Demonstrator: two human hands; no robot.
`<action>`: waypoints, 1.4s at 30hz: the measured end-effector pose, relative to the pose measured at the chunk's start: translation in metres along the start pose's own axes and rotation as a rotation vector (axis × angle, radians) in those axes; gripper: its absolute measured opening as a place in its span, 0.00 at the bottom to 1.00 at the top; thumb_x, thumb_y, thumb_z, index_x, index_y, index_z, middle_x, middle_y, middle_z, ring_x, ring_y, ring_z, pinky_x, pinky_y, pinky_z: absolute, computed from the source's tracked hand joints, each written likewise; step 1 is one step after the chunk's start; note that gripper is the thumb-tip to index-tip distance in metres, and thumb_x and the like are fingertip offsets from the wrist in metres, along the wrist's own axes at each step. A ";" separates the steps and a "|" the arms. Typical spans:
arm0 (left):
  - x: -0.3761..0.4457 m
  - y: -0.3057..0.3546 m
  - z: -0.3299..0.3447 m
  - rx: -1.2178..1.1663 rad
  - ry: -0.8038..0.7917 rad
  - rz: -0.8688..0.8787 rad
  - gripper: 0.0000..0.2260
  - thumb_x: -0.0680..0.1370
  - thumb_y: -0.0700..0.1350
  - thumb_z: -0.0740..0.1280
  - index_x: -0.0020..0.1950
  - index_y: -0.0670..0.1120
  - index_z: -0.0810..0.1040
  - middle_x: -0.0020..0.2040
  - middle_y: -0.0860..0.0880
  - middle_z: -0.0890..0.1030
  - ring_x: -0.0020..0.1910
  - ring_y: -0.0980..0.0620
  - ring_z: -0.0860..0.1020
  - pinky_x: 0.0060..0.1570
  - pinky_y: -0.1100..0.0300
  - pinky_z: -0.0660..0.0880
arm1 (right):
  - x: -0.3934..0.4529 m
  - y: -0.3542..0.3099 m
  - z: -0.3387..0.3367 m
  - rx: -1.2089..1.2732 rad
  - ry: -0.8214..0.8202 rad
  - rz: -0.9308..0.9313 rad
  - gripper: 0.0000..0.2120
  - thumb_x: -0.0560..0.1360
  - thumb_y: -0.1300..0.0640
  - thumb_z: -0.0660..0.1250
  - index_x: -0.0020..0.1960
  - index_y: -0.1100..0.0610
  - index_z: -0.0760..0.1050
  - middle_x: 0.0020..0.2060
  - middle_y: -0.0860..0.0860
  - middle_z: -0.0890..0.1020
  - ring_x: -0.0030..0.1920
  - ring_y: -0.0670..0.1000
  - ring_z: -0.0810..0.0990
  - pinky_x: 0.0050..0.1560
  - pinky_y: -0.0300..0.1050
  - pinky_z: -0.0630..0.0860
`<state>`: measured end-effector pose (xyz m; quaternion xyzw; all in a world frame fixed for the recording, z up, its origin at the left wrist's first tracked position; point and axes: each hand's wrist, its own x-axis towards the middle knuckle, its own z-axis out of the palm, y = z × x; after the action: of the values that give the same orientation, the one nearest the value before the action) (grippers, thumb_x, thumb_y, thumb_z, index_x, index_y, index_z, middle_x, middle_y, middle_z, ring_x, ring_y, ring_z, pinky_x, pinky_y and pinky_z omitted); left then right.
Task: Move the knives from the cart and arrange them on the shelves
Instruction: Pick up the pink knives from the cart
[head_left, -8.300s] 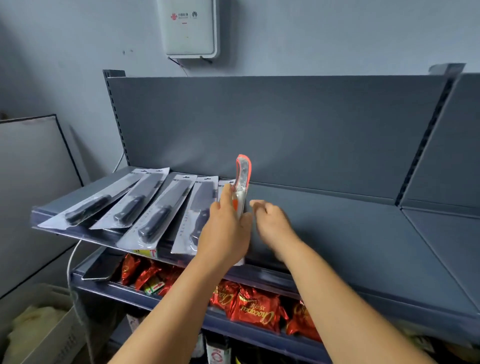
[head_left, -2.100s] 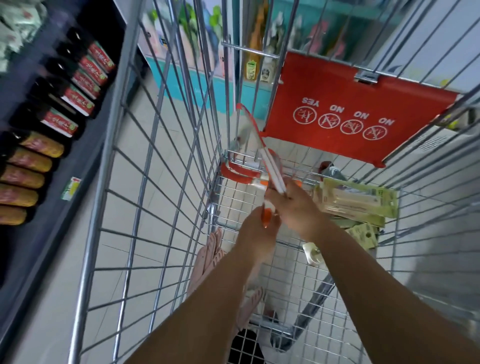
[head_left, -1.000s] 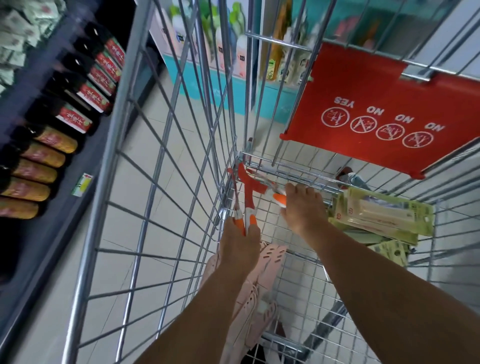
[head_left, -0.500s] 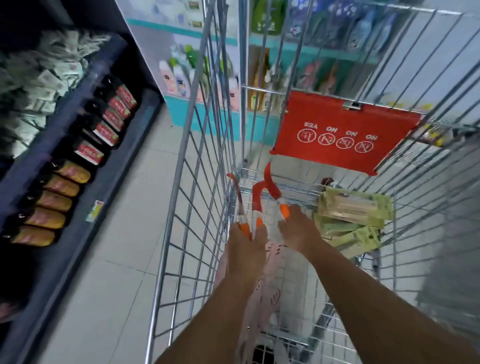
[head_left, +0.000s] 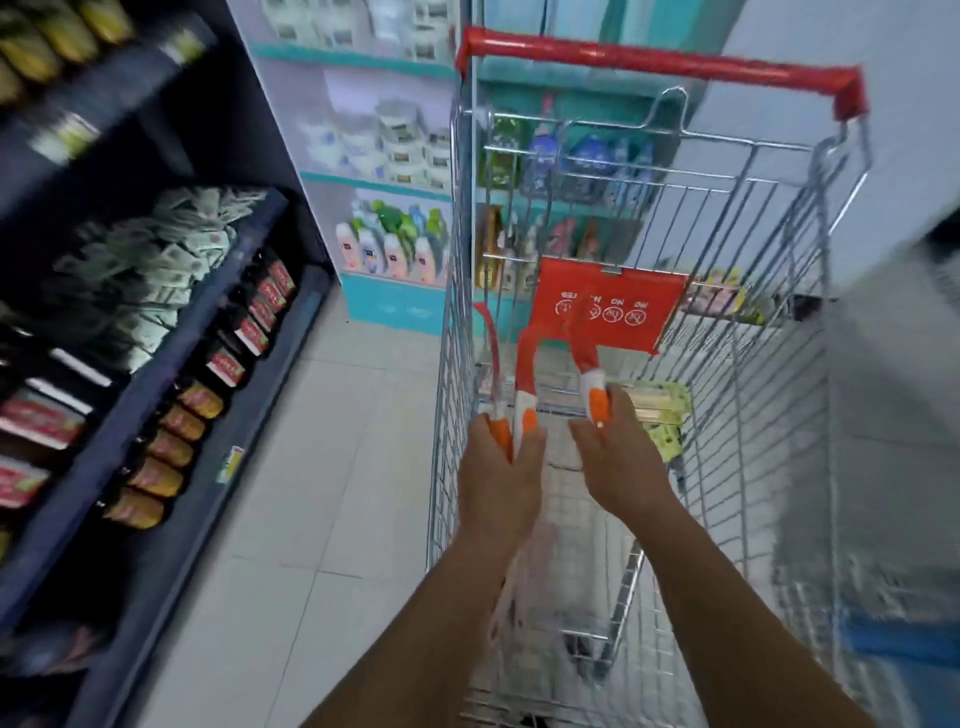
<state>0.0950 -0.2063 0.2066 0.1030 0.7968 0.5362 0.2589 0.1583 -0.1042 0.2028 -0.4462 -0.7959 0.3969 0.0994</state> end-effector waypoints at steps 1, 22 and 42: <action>-0.008 0.008 -0.009 -0.005 0.019 0.012 0.09 0.78 0.55 0.64 0.53 0.52 0.69 0.40 0.54 0.76 0.40 0.52 0.78 0.41 0.55 0.77 | -0.009 -0.011 -0.007 0.013 0.025 -0.046 0.19 0.79 0.56 0.60 0.69 0.55 0.61 0.51 0.53 0.77 0.43 0.55 0.76 0.41 0.43 0.64; -0.135 0.061 -0.296 -0.081 0.890 0.282 0.10 0.78 0.51 0.65 0.42 0.48 0.68 0.32 0.54 0.71 0.31 0.54 0.69 0.34 0.59 0.68 | -0.162 -0.280 0.061 0.010 -0.380 -0.830 0.29 0.80 0.51 0.59 0.77 0.53 0.53 0.68 0.55 0.71 0.65 0.56 0.72 0.52 0.43 0.67; -0.286 -0.030 -0.666 0.073 1.266 0.062 0.10 0.80 0.52 0.61 0.48 0.46 0.67 0.35 0.52 0.73 0.32 0.54 0.71 0.30 0.60 0.64 | -0.429 -0.510 0.292 0.031 -0.678 -1.138 0.27 0.80 0.48 0.56 0.77 0.51 0.53 0.70 0.55 0.68 0.65 0.58 0.71 0.57 0.48 0.69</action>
<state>-0.0089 -0.8784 0.4592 -0.2019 0.8100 0.4730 -0.2818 -0.0635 -0.7476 0.4602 0.1952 -0.8888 0.4123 0.0439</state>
